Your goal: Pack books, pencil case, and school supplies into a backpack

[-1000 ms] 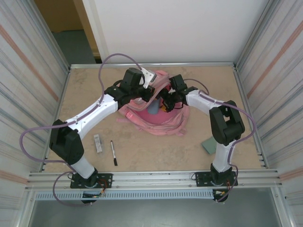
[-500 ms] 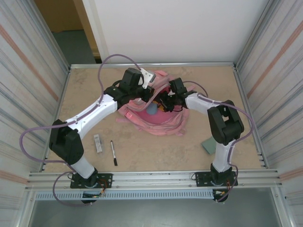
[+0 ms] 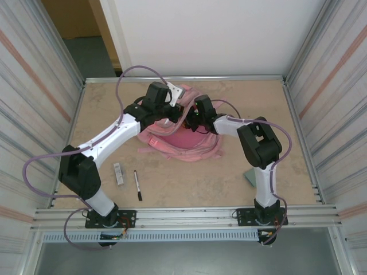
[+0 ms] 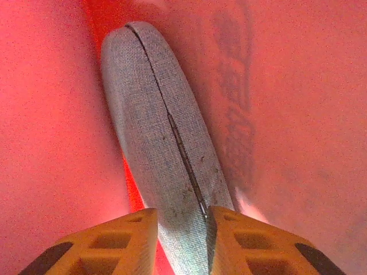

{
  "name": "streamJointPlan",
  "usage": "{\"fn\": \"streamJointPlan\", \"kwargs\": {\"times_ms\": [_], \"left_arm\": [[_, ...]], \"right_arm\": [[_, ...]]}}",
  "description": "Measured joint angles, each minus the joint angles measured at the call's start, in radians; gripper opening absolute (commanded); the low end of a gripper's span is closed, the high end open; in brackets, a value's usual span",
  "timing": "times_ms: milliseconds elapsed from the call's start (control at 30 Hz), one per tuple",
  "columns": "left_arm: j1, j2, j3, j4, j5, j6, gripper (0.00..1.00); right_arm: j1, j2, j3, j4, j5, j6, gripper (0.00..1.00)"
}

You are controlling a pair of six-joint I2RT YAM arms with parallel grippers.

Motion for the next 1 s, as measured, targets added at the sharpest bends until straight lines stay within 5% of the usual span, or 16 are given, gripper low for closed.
{"fn": "streamJointPlan", "kwargs": {"times_ms": [100,667,1000], "left_arm": [[0.014,0.000,0.003,0.007,0.009,-0.010,0.00],[0.028,-0.002,0.024,0.027,0.043,-0.040,0.00],[0.028,-0.068,-0.024,0.043,0.068,-0.031,0.00]], "right_arm": [[0.028,0.019,0.014,0.032,0.010,0.037,0.15],[0.085,0.091,0.033,0.182,0.034,0.085,0.13],[0.029,0.155,0.108,0.193,0.031,0.001,0.26]]}}
